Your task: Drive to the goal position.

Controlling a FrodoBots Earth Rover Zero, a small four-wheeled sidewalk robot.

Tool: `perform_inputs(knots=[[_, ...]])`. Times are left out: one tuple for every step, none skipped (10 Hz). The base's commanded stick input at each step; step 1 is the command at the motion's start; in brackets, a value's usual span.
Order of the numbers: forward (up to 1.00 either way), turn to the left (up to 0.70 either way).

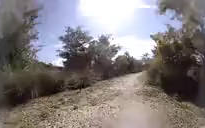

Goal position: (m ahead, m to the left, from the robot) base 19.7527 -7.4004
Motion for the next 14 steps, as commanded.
perform_inputs(knots=[[0.70,-0.27],[0.70,-0.27],[0.70,-0.27],[0.70,-0.27],[0.70,-0.27],[0.70,-0.27],[0.70,-0.27],[0.70,-0.27],[0.70,-0.27],[0.70,-0.14],[0.70,0.00],[0.70,0.00],[0.70,0.00],[0.70,-0.12]])
